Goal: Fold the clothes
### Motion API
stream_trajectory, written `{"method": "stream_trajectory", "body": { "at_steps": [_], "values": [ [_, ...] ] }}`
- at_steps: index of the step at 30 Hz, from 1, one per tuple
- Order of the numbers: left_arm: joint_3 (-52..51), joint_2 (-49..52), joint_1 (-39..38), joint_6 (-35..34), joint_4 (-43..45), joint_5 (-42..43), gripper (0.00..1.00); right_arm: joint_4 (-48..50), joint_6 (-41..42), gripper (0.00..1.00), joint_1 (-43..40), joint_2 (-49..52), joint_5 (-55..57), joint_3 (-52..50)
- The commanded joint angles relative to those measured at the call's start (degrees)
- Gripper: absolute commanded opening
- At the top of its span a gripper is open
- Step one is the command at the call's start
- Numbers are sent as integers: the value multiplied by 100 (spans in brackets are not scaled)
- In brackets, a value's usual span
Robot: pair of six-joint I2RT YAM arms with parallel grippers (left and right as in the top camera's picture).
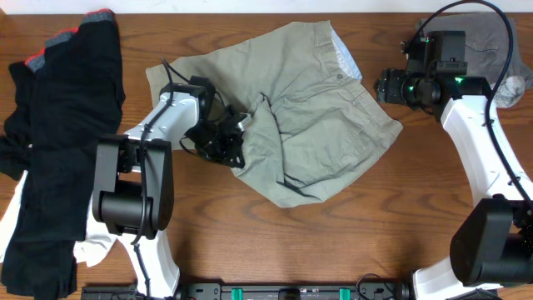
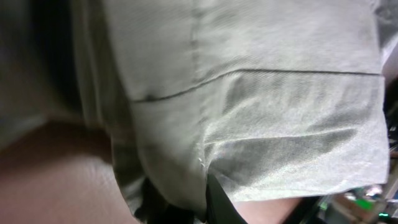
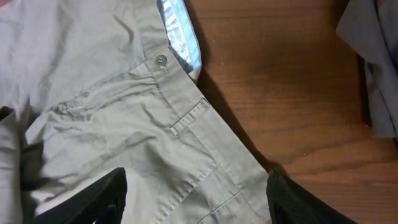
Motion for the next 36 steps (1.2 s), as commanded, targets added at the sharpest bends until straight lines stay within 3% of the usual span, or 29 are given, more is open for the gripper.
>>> {"method": "stream_trajectory", "body": {
  "at_steps": [1,11,19,28,36],
  "values": [
    [-26,-186,232,-520,-378,87,6,-2,-57,70,0,-26,-48,-2],
    [-26,-1279,769,-1998,-1117,11,6,-4,-55,71,4,-26,-142,-2],
    [-39,-1467,1040,-2804,-2107,-1071,6,-26,-52,72,4,-26,-177,-2],
    [-212,-1733,1064,-4094,-2551,-1882,6,-122,-57,73,4,-26,-177,-2],
    [-835,-2656,1064,-5799,-2750,-2898,6,-205,-57,73,4,-26,-177,-2]
  ]
}}
